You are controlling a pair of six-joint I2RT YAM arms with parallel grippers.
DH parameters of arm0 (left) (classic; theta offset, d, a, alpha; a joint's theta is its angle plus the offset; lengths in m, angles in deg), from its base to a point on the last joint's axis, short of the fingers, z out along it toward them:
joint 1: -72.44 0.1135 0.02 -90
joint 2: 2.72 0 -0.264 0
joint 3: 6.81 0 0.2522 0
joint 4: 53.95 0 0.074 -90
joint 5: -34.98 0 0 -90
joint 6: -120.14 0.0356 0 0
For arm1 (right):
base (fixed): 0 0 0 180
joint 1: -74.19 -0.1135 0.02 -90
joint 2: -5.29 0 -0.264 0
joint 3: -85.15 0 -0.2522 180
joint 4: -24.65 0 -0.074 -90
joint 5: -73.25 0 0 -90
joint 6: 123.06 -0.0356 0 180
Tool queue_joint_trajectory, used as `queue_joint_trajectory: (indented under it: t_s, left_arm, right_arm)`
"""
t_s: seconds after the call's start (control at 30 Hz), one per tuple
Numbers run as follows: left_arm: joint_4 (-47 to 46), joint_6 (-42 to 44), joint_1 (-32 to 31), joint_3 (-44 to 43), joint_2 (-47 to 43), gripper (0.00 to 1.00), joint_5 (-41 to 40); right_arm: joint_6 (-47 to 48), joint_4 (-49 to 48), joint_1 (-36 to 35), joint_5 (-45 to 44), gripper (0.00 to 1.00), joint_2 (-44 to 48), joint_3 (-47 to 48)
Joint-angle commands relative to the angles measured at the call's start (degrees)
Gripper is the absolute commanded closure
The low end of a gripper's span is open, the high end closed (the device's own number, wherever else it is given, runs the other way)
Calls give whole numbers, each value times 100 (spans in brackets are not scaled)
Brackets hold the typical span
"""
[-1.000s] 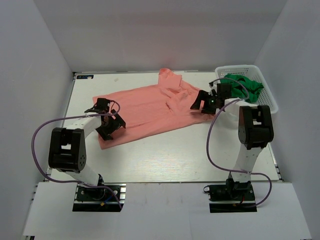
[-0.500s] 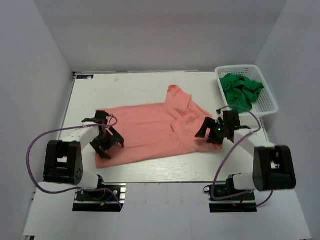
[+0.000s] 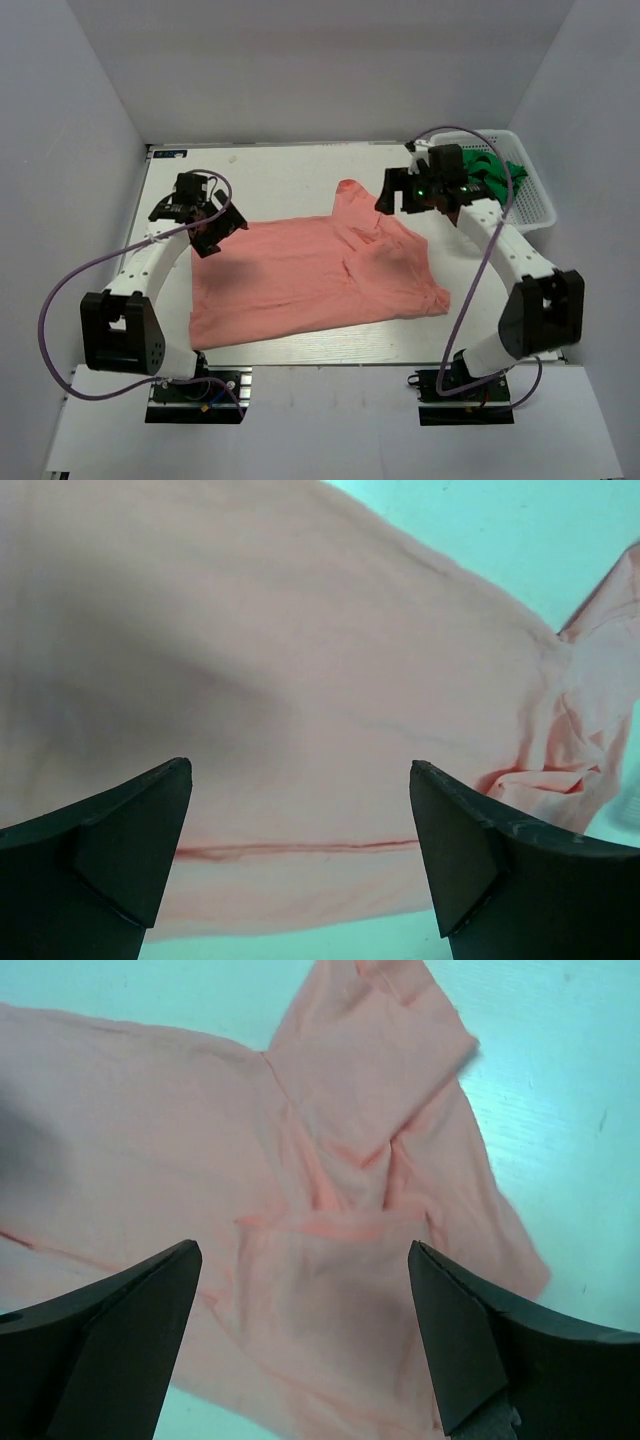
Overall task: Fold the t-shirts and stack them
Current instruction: Fold the flattened tshirt in 1/3 of the way, then grap the side of the flattened tshirt furthest away from the robot with both arms
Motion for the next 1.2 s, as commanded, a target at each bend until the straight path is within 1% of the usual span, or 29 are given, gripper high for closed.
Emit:
queue_joint_trajectory:
  t_s: [0.0,0.03,0.07,0.1,0.13,0.17,0.2,0.27,0.3,0.33,0.4,0.43,0.53,0.7,0.87,0.97,1.17]
  left_arm:
    - [-809,219,-63,-139,409,0,369]
    - [-811,219,-63,-200,627,0,370]
    - [-872,219,-63,-201,734,0,430]
    - [-872,219,-63,-201,822,0,431]
    - [-942,219,-63,-201,910,0,483]
    - [-943,288,-63,-201,1093,0,484]
    - [-1003,376,-63,-201,1174,0,536]
    - [-1004,429,-63,-201,1332,0,537]
    - [-1004,482,-63,-201,1393,0,537]
    - [-1004,482,-63,-140,1498,0,537]
    - [-1004,482,-63,-78,1578,0,423]
    - [-1004,482,-63,-17,1579,0,422]
    - [-1004,482,-63,36,1833,0,422]
    - [-943,482,-63,-16,2176,0,317]
    - [-838,482,-63,-16,2238,0,194]
    - [-784,482,-63,-130,2352,0,80]
    - [-784,430,-63,-183,2352,0,140]
  right_arm:
    - [638,-286,-300,49,10,-781,819]
    - [901,-330,-354,103,10,-1166,1015]
    - [1286,-261,-511,103,10,-1587,1409]
    - [1464,-165,-530,86,10,-2035,1865]
    - [1605,132,-565,-27,10,-2257,2331]
    - [1998,196,-556,-28,10,-2677,2553]
    - [2072,275,-565,-2,10,-3081,2903]
    - [2386,425,-530,120,10,-3400,3424]
    - [2450,538,-547,138,10,-3846,3591]
    - [2590,583,-530,121,10,-3963,4019]
    - [2748,662,-521,278,10,-4323,4207]
    - [2767,715,-512,436,10,-4429,4478]
    - [2723,856,-539,718,10,-4859,4735]
    - [2477,496,-512,956,10,-5107,4718]
    - [2363,364,-504,1280,10,-5414,4858]
    - [2327,294,-512,1264,10,-5511,4867]
    - [2240,66,-468,1097,10,-5573,4867]
